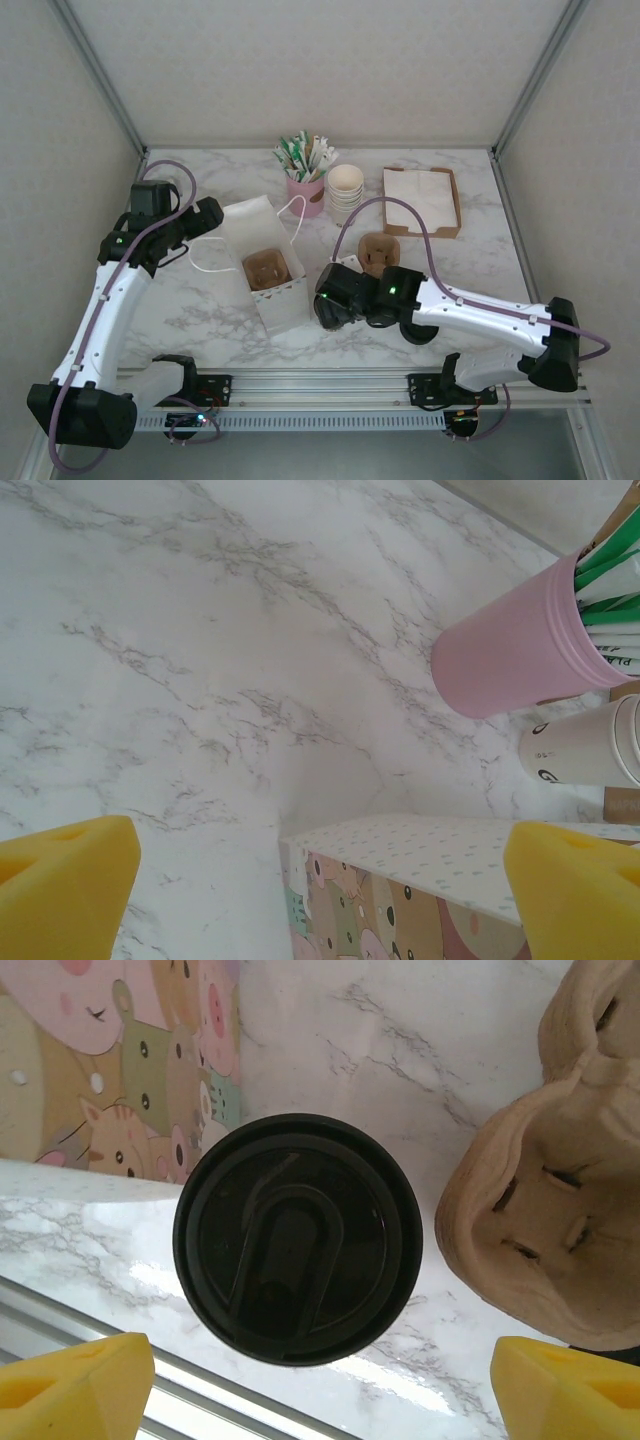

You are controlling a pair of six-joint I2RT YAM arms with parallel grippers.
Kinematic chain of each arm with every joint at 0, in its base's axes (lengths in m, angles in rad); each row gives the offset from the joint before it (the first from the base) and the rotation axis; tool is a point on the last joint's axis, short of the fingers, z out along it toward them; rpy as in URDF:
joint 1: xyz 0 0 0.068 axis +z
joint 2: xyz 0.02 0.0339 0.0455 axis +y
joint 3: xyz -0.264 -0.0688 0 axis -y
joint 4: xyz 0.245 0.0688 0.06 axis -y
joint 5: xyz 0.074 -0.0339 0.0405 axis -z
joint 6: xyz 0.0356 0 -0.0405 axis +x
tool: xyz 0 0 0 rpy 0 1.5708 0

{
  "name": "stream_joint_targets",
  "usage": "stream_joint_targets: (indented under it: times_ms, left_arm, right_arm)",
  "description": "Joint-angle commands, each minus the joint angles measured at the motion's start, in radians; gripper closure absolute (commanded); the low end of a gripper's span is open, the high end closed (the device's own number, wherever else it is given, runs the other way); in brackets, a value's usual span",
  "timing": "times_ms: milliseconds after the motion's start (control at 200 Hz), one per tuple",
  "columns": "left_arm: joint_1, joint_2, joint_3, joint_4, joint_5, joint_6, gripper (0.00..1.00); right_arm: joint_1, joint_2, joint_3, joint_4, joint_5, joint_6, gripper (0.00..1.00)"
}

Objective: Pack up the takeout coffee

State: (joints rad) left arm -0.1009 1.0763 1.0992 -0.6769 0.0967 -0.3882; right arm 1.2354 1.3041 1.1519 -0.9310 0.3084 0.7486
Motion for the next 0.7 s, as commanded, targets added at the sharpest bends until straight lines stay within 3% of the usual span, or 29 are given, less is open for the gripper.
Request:
stream_joint_targets:
  times_ms: [0, 696]
  left_arm:
    - [0.01, -0.006, -0.009, -0.044, 0.02, 0.021, 0.06]
    - [0.009, 0.003, -0.01, -0.041, 0.041, 0.02, 0.05]
  right_arm:
    - [-0.018, 0.021, -0.021, 0.054, -0.021, 0.054, 0.11]
    - [-0.027, 0.126, 0.025, 0.072, -0.001, 0.04, 0.11]
